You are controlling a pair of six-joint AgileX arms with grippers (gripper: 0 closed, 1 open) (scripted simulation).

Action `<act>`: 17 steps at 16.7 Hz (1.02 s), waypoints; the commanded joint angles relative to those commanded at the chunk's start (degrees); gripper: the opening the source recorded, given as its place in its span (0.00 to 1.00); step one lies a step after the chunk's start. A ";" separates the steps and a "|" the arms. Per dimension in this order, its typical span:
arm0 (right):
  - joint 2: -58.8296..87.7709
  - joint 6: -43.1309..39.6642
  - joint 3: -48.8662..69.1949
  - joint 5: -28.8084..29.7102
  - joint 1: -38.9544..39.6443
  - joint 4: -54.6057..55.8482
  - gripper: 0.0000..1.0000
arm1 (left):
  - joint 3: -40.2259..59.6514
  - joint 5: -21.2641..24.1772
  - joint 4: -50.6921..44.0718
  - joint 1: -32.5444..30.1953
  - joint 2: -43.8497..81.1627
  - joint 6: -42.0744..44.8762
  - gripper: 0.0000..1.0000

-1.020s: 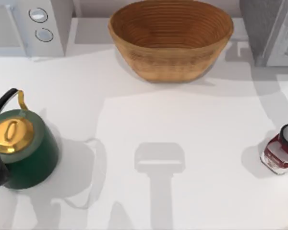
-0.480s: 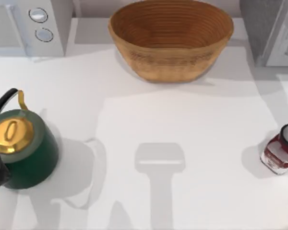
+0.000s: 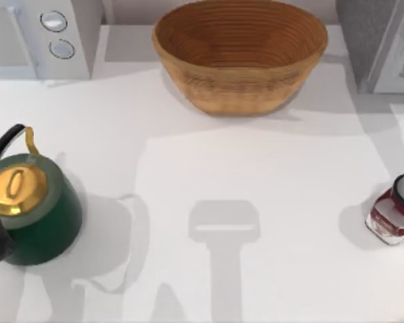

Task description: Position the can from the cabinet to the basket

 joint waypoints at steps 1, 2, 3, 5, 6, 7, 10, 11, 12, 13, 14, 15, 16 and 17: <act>0.00 0.00 0.00 0.00 0.00 0.00 0.70 | 0.00 0.00 0.00 0.00 0.00 0.00 1.00; 0.00 0.00 0.00 0.00 0.00 0.00 0.62 | 0.00 0.00 0.00 0.00 0.00 0.00 1.00; 0.00 0.00 0.00 0.00 0.00 0.00 0.55 | 0.00 0.00 0.00 0.00 0.00 0.00 1.00; 0.00 0.00 0.00 0.00 0.00 0.00 0.40 | 0.00 0.00 0.00 0.00 0.00 0.00 1.00; 0.00 0.00 0.00 0.00 0.00 0.00 0.32 | 0.00 0.00 0.00 0.00 0.00 0.00 1.00; 0.00 0.00 0.00 0.00 0.00 0.00 0.25 | 0.00 0.00 0.00 0.00 0.00 0.00 1.00; 0.00 0.00 0.00 0.00 0.00 0.00 0.02 | 0.00 0.00 0.00 0.00 0.00 0.00 1.00; 0.00 0.00 0.00 0.00 0.00 0.00 0.00 | 0.00 0.00 0.00 0.00 0.00 0.00 1.00; 0.00 0.00 0.00 0.00 0.00 0.00 0.00 | 0.00 0.00 0.00 0.00 0.00 0.00 1.00; 0.00 0.00 0.00 0.00 0.00 0.00 0.00 | 0.00 0.00 0.00 0.00 0.00 0.00 1.00; 0.00 0.00 0.00 0.00 0.00 0.00 0.00 | 0.00 0.00 0.00 0.00 0.00 0.00 1.00; 0.00 0.00 0.00 0.00 0.00 0.00 0.00 | 0.00 0.00 0.00 0.00 0.00 0.00 1.00; 0.00 0.00 0.00 0.00 0.00 0.00 0.00 | 0.00 0.00 0.00 0.00 0.00 0.00 1.00; 0.00 0.00 0.00 0.00 0.00 0.00 0.00 | 0.00 0.00 0.00 0.00 0.00 0.00 1.00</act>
